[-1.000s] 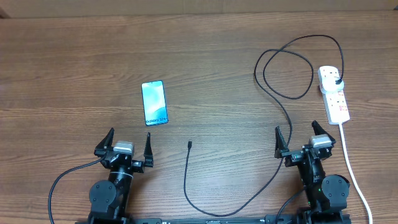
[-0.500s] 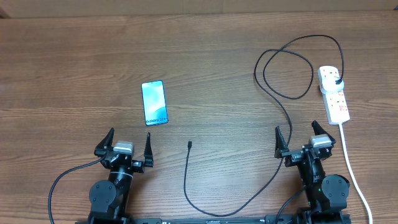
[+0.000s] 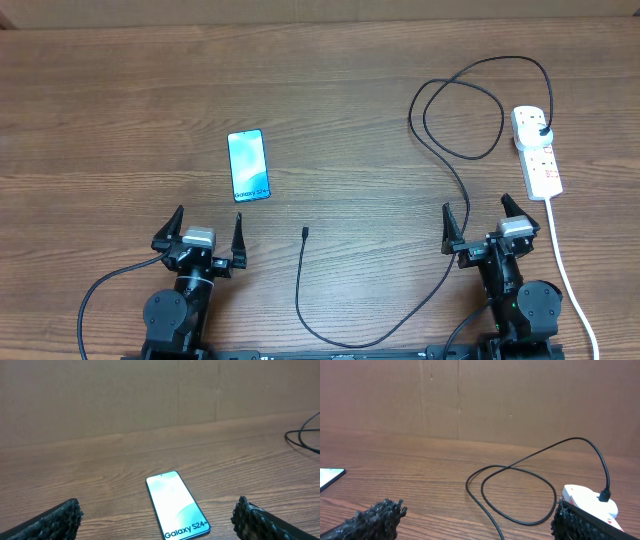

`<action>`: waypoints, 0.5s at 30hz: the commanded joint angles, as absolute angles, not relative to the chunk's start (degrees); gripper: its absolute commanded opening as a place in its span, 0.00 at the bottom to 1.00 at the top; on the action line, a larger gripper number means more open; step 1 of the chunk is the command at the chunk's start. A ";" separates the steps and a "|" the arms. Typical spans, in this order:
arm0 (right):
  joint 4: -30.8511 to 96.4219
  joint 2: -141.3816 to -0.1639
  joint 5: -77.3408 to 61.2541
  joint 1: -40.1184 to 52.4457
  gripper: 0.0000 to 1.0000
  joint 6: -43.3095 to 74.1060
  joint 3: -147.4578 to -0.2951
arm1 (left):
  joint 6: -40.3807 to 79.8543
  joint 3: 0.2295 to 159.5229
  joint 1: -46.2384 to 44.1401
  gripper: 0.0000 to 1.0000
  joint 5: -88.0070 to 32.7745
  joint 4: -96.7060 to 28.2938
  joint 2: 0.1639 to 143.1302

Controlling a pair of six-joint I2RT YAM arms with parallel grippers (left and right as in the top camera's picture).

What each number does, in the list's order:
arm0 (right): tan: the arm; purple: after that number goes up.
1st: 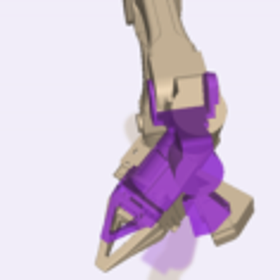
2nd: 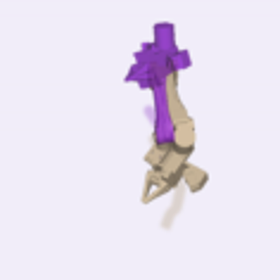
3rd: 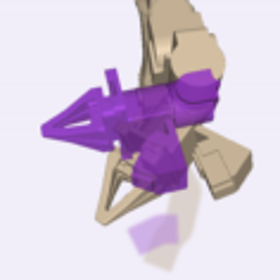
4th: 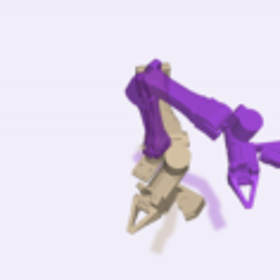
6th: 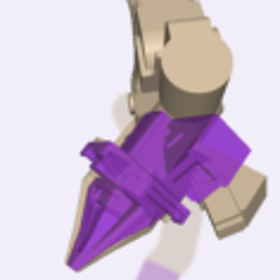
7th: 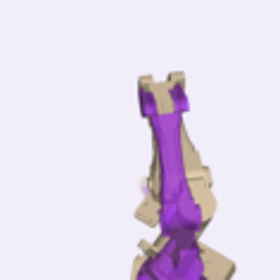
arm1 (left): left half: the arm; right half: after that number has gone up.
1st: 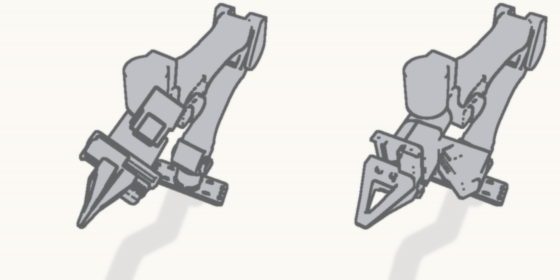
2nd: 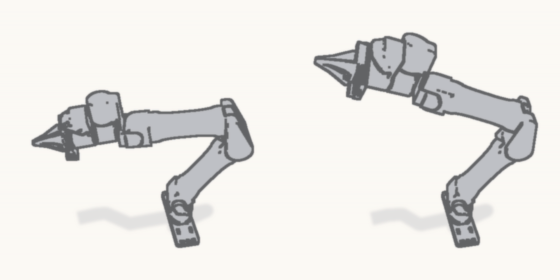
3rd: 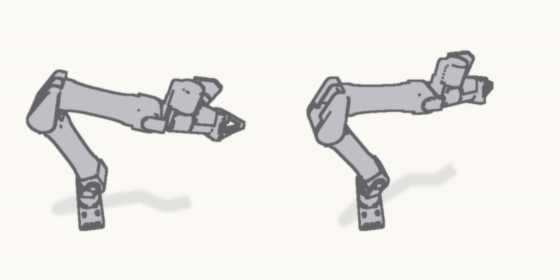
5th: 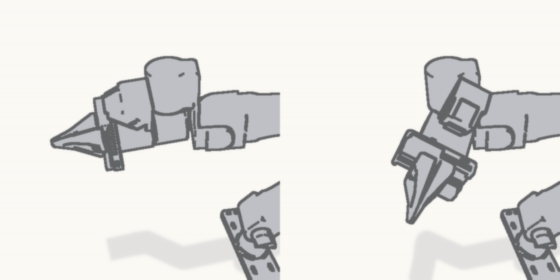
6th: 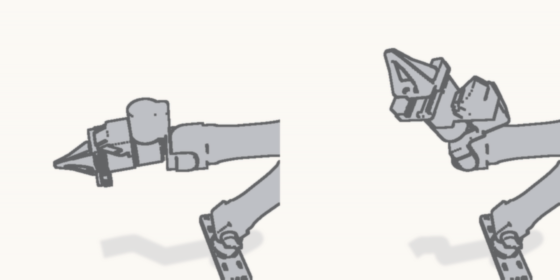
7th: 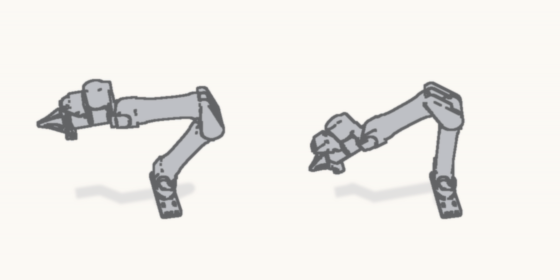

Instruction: Plug charger to phone and switch on socket

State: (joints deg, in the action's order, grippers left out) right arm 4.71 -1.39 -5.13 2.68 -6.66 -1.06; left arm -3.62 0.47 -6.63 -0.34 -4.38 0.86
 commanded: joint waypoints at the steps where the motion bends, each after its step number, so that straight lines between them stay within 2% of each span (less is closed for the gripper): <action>1: 4.40 -1.52 -5.04 2.94 1.00 -6.94 -0.45 | -4.95 0.27 -6.55 1.00 0.19 -4.45 0.32; 15: 4.40 -1.52 -5.04 2.94 1.00 -6.92 -0.45 | -4.95 0.27 -6.55 0.99 0.19 -4.45 0.32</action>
State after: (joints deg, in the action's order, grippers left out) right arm 4.73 -1.39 -5.10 2.68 -6.63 -1.06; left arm -3.62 0.47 -6.63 -0.34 -4.38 0.86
